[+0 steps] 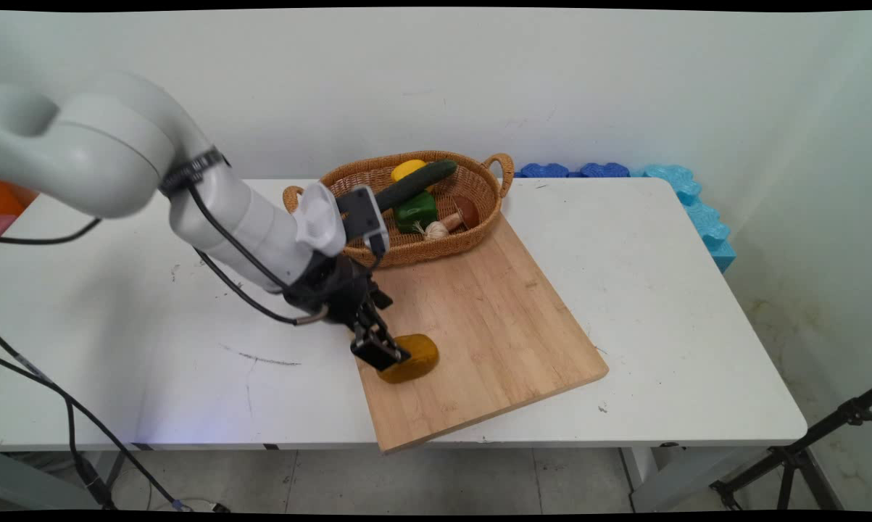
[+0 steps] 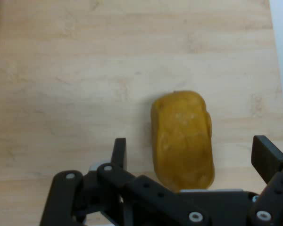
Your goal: Pick up the potato from the cutting board
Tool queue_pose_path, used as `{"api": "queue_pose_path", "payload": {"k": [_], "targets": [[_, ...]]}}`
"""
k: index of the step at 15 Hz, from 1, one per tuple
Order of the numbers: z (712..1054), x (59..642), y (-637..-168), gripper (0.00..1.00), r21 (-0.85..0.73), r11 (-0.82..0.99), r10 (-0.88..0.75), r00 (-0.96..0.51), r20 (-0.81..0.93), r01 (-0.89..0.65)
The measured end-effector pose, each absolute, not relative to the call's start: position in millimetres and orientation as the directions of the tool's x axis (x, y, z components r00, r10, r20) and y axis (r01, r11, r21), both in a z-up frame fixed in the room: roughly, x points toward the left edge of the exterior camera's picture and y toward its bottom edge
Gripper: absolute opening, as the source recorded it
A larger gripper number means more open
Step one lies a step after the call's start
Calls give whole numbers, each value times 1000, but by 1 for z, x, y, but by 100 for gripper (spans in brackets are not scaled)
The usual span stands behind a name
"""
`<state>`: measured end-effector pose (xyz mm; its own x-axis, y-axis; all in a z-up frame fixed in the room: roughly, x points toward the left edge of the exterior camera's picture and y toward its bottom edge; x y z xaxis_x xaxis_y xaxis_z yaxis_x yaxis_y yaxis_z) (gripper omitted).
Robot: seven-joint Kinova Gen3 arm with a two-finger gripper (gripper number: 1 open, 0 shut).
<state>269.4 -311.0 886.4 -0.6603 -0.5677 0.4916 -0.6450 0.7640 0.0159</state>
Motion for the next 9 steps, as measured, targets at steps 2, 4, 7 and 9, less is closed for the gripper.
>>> {"api": "queue_pose_path", "payload": {"k": [2, 4, 7, 9], "targets": [[870, 267, -312, 100, 11, 763, -572, -667, 477, -646], [855, 265, -313, 100, 6, 762, -575, -672, 468, -648], [840, 261, -316, 100, 2, 760, -576, -673, 463, -650], [832, 259, -318, 100, -1, 759, -577, -673, 463, -652]]}}
